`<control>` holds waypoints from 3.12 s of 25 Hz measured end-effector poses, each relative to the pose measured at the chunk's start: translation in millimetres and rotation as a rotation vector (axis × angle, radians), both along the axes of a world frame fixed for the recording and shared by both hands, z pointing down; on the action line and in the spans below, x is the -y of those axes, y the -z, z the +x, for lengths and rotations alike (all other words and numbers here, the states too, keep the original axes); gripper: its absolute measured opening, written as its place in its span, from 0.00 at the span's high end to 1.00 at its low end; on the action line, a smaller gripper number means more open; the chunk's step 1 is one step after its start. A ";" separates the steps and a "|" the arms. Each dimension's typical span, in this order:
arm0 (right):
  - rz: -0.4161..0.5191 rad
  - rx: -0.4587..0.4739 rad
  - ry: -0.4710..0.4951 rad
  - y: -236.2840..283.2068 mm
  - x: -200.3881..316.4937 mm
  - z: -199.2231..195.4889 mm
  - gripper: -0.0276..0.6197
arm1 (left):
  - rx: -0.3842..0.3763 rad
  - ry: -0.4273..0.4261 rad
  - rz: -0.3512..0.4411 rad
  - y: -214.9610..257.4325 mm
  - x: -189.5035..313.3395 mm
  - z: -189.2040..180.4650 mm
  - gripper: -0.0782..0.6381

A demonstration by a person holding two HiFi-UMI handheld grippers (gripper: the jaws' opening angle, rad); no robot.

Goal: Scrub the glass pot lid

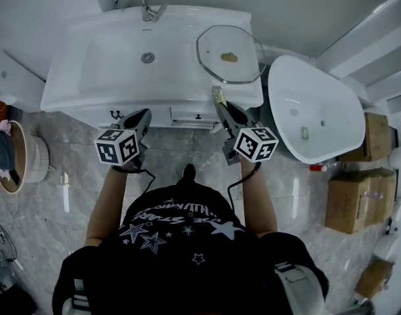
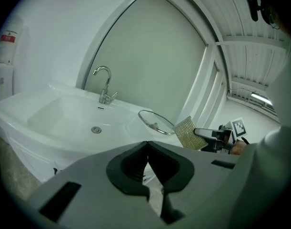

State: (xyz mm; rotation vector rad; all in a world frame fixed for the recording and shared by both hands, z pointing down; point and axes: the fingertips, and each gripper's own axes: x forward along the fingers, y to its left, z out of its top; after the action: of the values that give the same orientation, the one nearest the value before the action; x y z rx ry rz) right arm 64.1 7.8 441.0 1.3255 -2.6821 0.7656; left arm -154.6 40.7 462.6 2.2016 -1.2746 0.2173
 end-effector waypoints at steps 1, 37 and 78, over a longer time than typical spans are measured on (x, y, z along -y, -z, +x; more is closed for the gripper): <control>-0.003 0.005 0.003 -0.8 8.1 7.2 0.85 | 0.000 0.006 -0.003 -1.0 7.8 7.0 0.88; 0.002 -0.175 -0.051 -14.0 253.2 64.8 0.85 | -0.354 -0.230 -0.311 -47.5 256.8 116.0 0.72; 0.057 -0.735 -0.004 -60.1 368.1 78.4 0.85 | -0.648 -0.336 -0.576 -91.1 318.2 152.2 0.79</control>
State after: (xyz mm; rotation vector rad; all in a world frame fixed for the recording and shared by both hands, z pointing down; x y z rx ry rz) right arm 142.4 -360.3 501.1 1.2903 -2.1151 0.1388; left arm -2.4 -277.6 553.7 1.7438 -0.4133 -0.0125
